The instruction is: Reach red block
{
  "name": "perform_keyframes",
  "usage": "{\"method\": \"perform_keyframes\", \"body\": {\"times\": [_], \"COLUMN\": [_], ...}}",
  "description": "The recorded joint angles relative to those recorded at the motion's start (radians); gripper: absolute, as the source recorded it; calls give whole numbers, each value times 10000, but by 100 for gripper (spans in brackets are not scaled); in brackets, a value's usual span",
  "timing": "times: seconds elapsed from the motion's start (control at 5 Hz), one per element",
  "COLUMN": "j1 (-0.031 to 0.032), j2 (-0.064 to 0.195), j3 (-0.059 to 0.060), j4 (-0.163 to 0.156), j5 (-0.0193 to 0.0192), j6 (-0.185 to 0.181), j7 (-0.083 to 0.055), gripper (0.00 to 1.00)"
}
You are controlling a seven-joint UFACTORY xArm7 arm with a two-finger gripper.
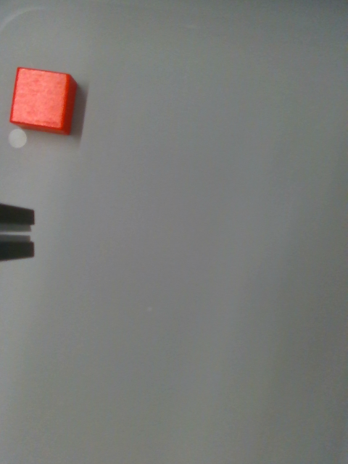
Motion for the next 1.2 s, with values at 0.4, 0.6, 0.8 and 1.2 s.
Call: {"method": "perform_keyframes", "body": {"times": [0.4, 0.6, 0.8, 1.2], "j1": [84, 166, 166, 253], "j2": [125, 246, 246, 374], "j3": [84, 166, 166, 253], "j4": [-354, -695, -695, -1059], "j5": [3, 6, 6, 9], "j6": [-460, -903, -903, -1375], "j7": [71, 139, 139, 212], "gripper": [0, 0, 0, 0]}}
